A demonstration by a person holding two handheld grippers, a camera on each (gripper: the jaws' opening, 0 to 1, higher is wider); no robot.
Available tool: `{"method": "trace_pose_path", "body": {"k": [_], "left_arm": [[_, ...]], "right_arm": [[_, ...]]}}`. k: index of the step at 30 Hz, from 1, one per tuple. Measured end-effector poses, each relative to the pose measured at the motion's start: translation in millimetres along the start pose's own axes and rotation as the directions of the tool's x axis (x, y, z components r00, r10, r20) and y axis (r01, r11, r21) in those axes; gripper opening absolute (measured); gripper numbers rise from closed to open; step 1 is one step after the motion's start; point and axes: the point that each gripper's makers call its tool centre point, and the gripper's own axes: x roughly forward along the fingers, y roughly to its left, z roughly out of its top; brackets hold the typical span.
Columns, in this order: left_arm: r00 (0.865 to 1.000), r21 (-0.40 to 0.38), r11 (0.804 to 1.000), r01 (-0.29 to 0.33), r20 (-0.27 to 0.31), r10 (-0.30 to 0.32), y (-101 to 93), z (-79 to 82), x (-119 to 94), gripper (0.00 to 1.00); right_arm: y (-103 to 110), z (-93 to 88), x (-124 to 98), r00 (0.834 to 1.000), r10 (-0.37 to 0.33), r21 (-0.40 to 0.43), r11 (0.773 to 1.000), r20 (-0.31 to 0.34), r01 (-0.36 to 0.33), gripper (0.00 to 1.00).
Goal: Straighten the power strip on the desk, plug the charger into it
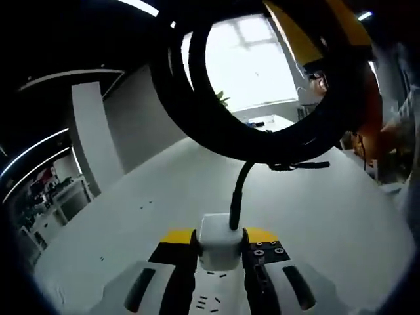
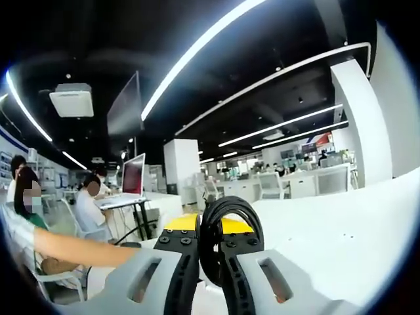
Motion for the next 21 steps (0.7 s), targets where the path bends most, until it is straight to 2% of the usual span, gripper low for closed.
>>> {"method": "trace_pose_path", "body": {"k": [5, 11, 21], "left_arm": [[0.999, -0.013, 0.999, 0.052, -0.011, -0.052, 1.2, -5.8, -0.3, 0.26], [0.998, -0.015, 0.998, 0.061, -0.010, -0.061, 5.7, -8.8, -1.7, 0.26], [0.996, -0.019, 0.996, 0.087, -0.014, -0.088, 1.9, -10.4, 3.2, 0.26]], "right_arm": [[-3.7, -2.8, 2.3, 1.000, -0.004, 0.006, 1.000, -0.006, 0.004, 0.07], [-6.8, -4.7, 4.2, 1.000, -0.006, 0.016, 1.000, -0.007, 0.006, 0.07], [-6.7, -8.0, 3.4, 1.000, -0.010, 0.013, 1.000, -0.016, 0.010, 0.07]]}}
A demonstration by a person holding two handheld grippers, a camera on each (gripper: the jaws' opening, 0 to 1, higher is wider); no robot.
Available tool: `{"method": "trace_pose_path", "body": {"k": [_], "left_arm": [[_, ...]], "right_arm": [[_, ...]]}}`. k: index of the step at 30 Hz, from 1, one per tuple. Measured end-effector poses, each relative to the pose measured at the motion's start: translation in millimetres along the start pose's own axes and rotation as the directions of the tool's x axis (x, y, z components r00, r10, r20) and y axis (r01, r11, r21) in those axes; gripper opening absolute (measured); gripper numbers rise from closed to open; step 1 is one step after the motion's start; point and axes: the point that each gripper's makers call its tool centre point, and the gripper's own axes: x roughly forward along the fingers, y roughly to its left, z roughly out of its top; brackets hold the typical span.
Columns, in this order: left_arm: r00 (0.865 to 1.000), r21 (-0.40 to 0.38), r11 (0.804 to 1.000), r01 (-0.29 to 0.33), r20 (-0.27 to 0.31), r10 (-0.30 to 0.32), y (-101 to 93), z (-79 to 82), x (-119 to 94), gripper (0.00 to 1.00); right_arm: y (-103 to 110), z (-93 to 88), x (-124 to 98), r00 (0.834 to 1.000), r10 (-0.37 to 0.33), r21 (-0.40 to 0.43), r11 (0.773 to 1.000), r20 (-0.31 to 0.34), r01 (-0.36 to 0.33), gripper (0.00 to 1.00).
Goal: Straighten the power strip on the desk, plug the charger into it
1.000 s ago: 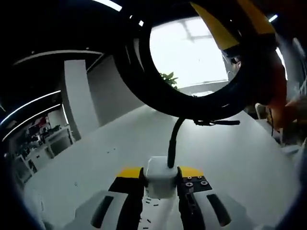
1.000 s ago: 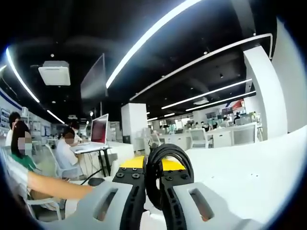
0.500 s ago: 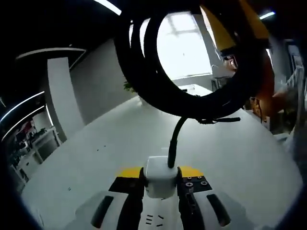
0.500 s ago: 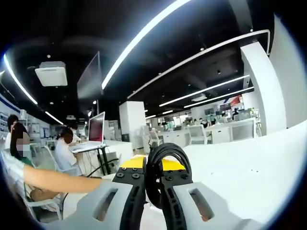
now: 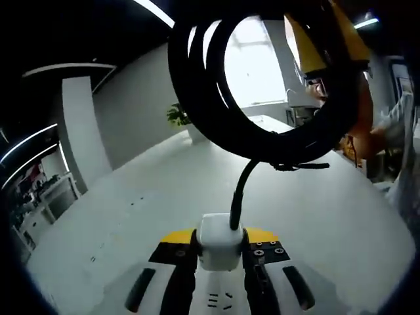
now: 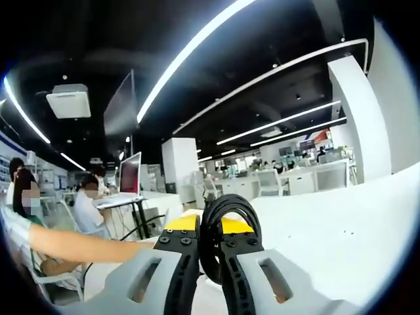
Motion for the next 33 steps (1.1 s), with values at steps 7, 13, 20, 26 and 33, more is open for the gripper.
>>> {"method": "trace_pose_path", "body": {"k": [7, 13, 20, 26, 33], "left_arm": [[1.000, 0.003, 1.000, 0.009, 0.016, -0.009, -0.8, -0.7, 0, 0.26], [1.000, 0.030, 0.999, 0.028, 0.003, -0.028, -2.6, -7.5, 0, 0.25], [0.999, 0.032, 0.998, 0.046, 0.004, -0.046, -2.2, -8.0, 1, 0.25], [0.998, 0.056, 0.997, 0.054, -0.030, -0.052, 0.0, -12.3, 3, 0.25], [0.997, 0.099, 0.994, 0.051, -0.068, -0.045, -2.0, -12.7, 4, 0.25]], "right_arm": [[0, -1.2, 0, 1.000, 0.001, 0.001, 1.000, 0.001, -0.001, 0.07], [3, -7.8, 3, 1.000, 0.004, -0.007, 1.000, -0.013, -0.004, 0.07], [2, -9.2, 3, 1.000, 0.008, 0.004, 1.000, -0.008, -0.008, 0.07], [-1, -12.0, 2, 1.000, 0.009, 0.012, 1.000, -0.002, -0.009, 0.07], [2, -13.4, 1, 0.999, 0.039, 0.026, 0.999, 0.005, -0.039, 0.08]]}}
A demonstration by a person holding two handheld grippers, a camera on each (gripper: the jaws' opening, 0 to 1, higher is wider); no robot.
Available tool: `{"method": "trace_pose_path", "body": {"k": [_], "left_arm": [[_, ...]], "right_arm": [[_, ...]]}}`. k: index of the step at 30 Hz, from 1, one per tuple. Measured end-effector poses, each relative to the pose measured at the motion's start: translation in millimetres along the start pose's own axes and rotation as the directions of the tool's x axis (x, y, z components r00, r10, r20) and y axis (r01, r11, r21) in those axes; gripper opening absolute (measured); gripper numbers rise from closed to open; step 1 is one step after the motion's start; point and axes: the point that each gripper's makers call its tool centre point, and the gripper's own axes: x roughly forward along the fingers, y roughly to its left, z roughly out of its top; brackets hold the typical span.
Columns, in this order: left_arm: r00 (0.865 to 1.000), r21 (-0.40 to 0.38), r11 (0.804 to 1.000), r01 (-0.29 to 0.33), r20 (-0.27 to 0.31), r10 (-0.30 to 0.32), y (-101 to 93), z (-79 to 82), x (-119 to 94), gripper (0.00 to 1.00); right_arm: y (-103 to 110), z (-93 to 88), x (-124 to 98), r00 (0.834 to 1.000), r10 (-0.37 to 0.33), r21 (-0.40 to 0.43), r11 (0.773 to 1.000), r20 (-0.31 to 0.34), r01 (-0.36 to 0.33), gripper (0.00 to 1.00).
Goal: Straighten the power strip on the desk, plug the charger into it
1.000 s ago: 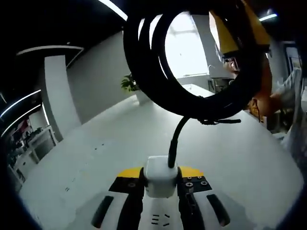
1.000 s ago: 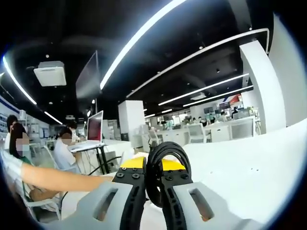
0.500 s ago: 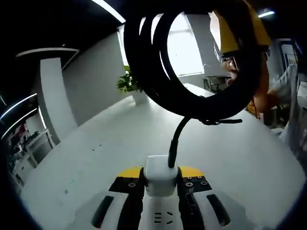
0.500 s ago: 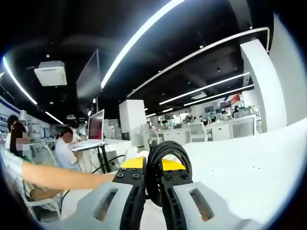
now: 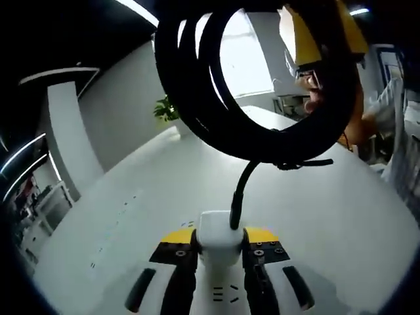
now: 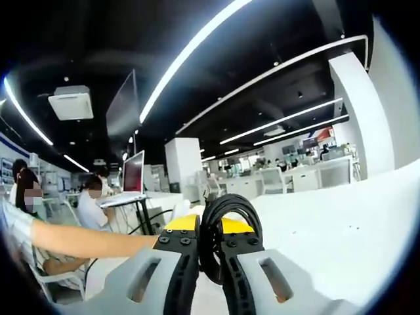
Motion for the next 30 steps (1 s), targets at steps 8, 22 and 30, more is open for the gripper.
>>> {"method": "trace_pose_path", "body": {"k": [8, 22, 30], "left_arm": [[1.000, 0.024, 1.000, -0.009, -0.017, 0.009, 1.1, 0.0, 0, 0.25], [0.990, 0.018, 0.990, -0.142, 0.011, 0.142, 5.0, -8.3, 9, 0.52], [0.973, -0.034, 0.983, -0.182, 0.136, 0.185, 17.8, 11.6, 0, 0.80]], "right_arm": [[-1, 1.1, -7, 1.000, 0.007, -0.001, 1.000, 0.006, -0.007, 0.08], [0, -1.3, -11, 1.000, 0.006, 0.010, 1.000, 0.008, -0.006, 0.09], [-1, -1.2, -12, 1.000, 0.003, 0.021, 1.000, 0.019, -0.003, 0.09]]}}
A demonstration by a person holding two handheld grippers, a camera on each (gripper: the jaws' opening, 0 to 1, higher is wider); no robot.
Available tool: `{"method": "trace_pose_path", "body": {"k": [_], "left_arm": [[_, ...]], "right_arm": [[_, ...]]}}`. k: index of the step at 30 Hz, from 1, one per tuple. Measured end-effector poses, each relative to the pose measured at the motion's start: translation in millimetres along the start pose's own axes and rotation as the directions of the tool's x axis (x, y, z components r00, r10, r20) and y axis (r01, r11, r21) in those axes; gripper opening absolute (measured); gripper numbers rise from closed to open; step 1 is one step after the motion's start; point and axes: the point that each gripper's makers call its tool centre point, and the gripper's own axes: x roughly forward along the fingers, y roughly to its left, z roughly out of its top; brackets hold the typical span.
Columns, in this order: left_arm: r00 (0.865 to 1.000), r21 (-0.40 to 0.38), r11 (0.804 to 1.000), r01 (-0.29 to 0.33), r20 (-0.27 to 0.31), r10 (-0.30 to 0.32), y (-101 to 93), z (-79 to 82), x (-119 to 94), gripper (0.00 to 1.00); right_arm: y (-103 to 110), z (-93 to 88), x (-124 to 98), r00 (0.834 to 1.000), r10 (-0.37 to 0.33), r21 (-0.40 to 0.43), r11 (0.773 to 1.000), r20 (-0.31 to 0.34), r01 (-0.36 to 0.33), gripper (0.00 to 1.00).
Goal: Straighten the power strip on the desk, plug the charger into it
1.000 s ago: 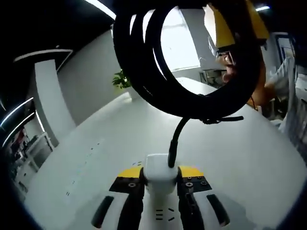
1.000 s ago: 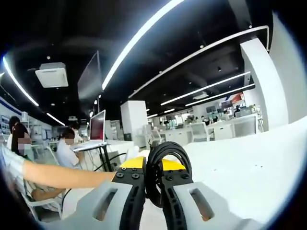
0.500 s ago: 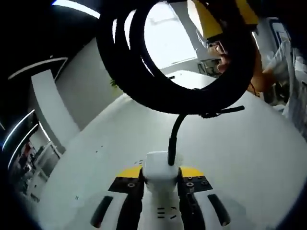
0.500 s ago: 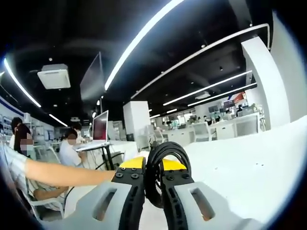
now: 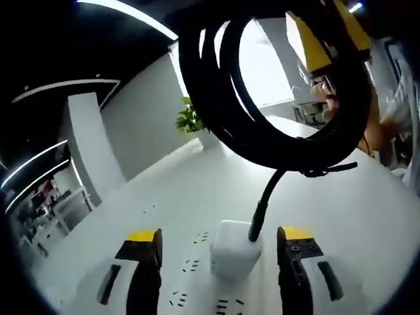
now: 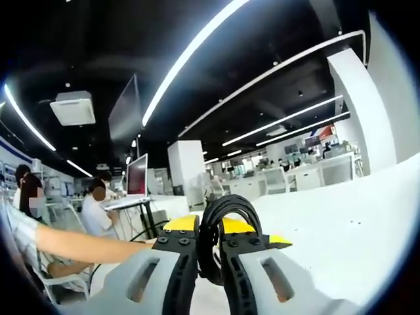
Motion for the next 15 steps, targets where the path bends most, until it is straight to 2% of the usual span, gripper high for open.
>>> {"method": "trace_pose_path", "body": {"k": [2, 3, 5, 9, 15], "left_arm": [[1.000, -0.006, 1.000, -0.004, 0.014, 0.004, 1.6, 1.1, -2, 0.90], [1.000, 0.009, 1.000, -0.013, 0.023, 0.013, 1.0, 2.7, -4, 0.93], [0.999, -0.013, 1.000, -0.017, 0.036, 0.018, 0.8, 3.0, -6, 0.99], [0.995, -0.045, 0.998, -0.050, 0.079, 0.054, 5.7, 5.9, -12, 0.99], [0.992, -0.062, 0.995, -0.079, 0.089, 0.084, 10.9, 3.2, -22, 0.99]], "right_arm": [[0, 0.3, 0, 1.000, -0.005, 0.001, 1.000, 0.006, 0.005, 0.09], [0, 0.3, 0, 1.000, -0.006, 0.000, 1.000, 0.007, 0.006, 0.09], [0, 0.0, 1, 1.000, -0.006, -0.002, 1.000, 0.007, 0.006, 0.09], [0, 0.2, 1, 1.000, -0.015, -0.045, 0.999, 0.015, 0.015, 0.11], [-1, -0.3, 0, 1.000, -0.022, -0.083, 0.996, 0.014, 0.023, 0.13]]}}
